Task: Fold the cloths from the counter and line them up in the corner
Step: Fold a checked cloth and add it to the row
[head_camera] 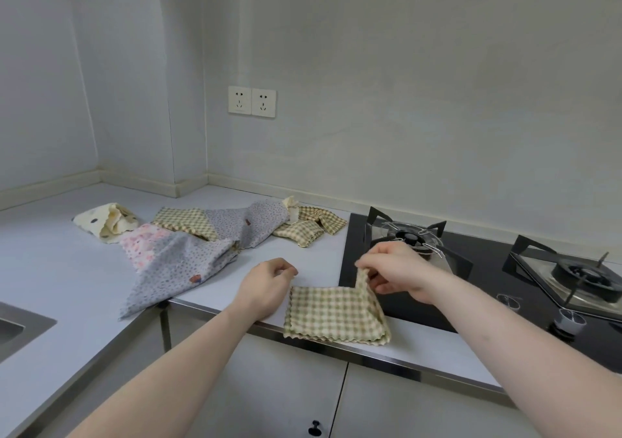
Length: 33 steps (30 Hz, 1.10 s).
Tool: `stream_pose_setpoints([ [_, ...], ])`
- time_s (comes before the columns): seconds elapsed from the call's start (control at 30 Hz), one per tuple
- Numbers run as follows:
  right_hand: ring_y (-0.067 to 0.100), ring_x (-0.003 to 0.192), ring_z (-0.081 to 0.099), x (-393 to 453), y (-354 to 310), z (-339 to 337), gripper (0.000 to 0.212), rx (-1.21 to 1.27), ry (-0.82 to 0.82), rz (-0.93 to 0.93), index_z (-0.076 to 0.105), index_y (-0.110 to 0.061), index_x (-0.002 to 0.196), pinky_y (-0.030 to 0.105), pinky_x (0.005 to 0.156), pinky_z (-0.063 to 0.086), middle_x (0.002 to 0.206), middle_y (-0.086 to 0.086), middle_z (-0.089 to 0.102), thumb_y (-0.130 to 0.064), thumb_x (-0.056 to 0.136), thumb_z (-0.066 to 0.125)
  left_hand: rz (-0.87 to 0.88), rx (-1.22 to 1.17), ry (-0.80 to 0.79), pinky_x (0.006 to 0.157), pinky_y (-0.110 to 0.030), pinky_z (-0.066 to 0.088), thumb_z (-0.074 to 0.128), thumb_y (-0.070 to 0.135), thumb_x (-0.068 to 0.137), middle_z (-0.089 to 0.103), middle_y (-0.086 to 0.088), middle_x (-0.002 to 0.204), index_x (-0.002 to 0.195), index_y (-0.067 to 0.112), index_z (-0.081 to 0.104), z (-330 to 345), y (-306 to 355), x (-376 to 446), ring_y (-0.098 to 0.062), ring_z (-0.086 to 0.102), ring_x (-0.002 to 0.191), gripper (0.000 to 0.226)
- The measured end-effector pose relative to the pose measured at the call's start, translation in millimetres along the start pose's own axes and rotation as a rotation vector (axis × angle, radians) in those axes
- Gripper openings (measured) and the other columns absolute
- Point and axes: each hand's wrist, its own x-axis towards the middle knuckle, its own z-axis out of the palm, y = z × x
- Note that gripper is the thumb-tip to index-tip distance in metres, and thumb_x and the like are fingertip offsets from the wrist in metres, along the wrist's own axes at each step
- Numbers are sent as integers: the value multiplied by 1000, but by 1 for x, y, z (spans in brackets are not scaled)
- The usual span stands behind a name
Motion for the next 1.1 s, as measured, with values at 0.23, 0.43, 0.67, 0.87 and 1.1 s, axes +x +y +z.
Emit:
stream_pose_setpoints([
  [0.23,16,60,72,18,-13,66,17,-57,-16,-5,66,-9,95,28,59,60,84,10,74,-19,87,77,-1,-150,17,89,-32,47,55,30,100,74,15,101,89,30,75,-4,0,-2,-8,64,103,23],
  [0.43,18,64,75,22,-12,95,17,-66,-22,22,68,-9,100,31,63,64,89,13,76,-18,88,77,4,-188,33,89,-32,49,55,26,99,76,11,95,84,28,76,-7,0,-3,-7,66,98,26],
  [0.67,19,71,78,16,-5,85,14,-4,3,-63,70,-13,99,32,63,62,92,8,76,-13,86,75,16,-187,-5,93,-36,51,50,41,86,75,14,95,84,29,76,-9,2,-7,-6,65,98,29],
  [0.87,6,95,67,8,30,34,21,-362,153,-164,70,-29,104,17,73,45,101,-11,71,-31,84,75,110,136,-159,102,-36,45,49,52,72,69,17,116,98,40,72,-7,11,-10,-13,58,113,37],
  [1.1,6,102,66,18,47,34,42,-299,46,-40,70,-27,118,23,90,50,102,-12,72,-40,80,80,88,280,-211,112,-37,37,53,56,66,60,16,138,121,35,68,-8,18,-15,-16,50,129,61],
])
